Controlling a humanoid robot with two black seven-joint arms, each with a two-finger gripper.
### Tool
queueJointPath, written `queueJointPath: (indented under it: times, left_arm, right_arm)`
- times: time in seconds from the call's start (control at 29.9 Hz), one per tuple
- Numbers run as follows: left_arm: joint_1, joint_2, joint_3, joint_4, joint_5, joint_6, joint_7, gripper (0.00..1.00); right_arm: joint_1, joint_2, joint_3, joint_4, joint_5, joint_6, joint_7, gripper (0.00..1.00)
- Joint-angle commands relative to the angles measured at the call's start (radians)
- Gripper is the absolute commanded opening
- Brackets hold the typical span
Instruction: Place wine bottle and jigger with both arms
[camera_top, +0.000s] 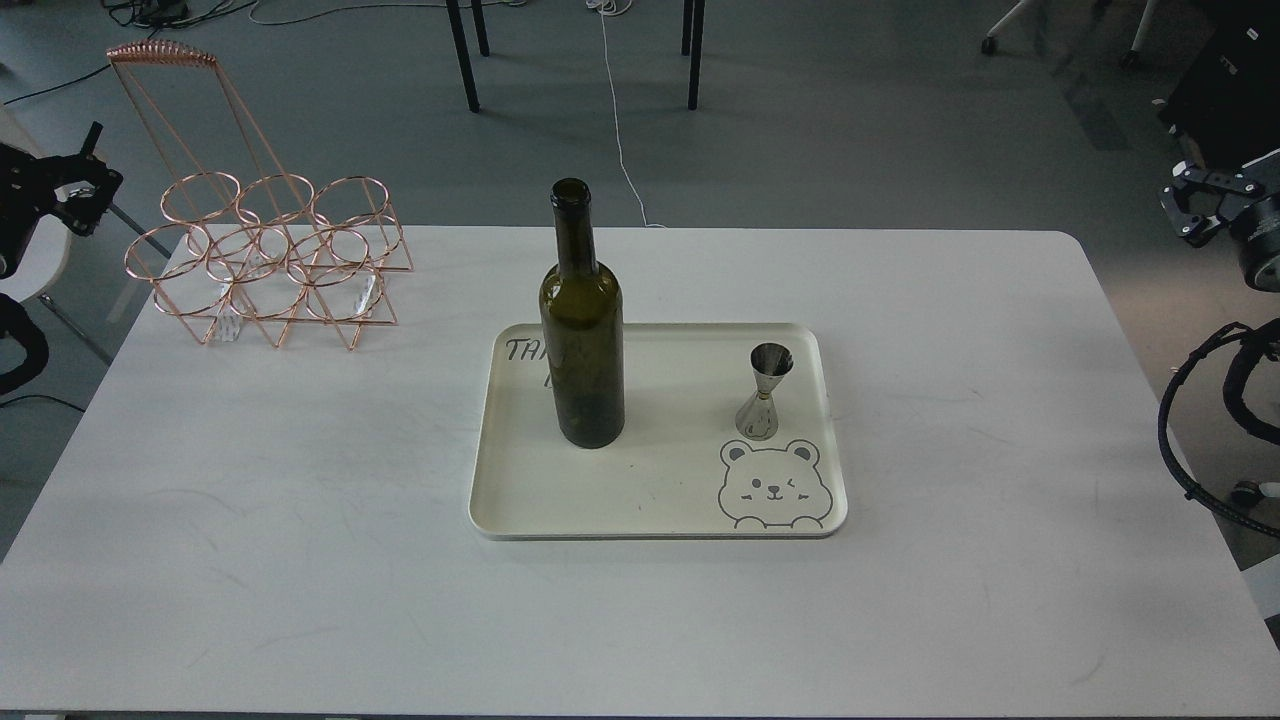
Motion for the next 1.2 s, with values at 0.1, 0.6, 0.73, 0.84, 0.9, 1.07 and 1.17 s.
queueJointPath:
  times: [0.1, 0.6, 0.73, 0.84, 0.9, 1.07, 1.17]
  left_arm:
    - [0.000, 0.004, 0.000, -0.002, 0.000, 0.000, 0.005, 0.99]
    - [-0.001, -0.005, 0.000, 0.000, 0.000, 0.000, 0.006, 0.99]
    - [-0.007, -0.005, 0.000, -0.003, 0.000, 0.000, 0.008, 0.99]
    - [-0.009, -0.003, 0.000, -0.003, 0.000, 0.000, 0.008, 0.99]
    - [-0.009, 0.000, 0.001, -0.003, 0.000, 0.000, 0.008, 0.99]
    - [-0.010, -0.003, 0.001, -0.003, 0.000, 0.000, 0.008, 0.99]
    - [-0.010, -0.002, 0.001, -0.003, 0.000, 0.000, 0.008, 0.99]
  right_arm:
    - [0.002, 0.003, 0.000, 0.002, -0.002, 0.000, 0.003, 0.99]
    - [0.055, -0.131, -0.049, 0.294, -0.498, -0.134, 0.017, 0.99]
    - [0.040, -0.191, -0.052, 0.490, -0.676, -0.223, 0.017, 0.99]
    - [0.003, -0.241, -0.059, 0.653, -0.863, -0.298, 0.017, 0.99]
    - [-0.018, -0.264, -0.065, 0.718, -0.989, -0.317, 0.023, 0.99]
    - [-0.072, -0.296, -0.072, 0.787, -1.211, -0.328, 0.078, 0.98]
    - [-0.102, -0.304, -0.075, 0.819, -1.349, -0.354, 0.084, 0.98]
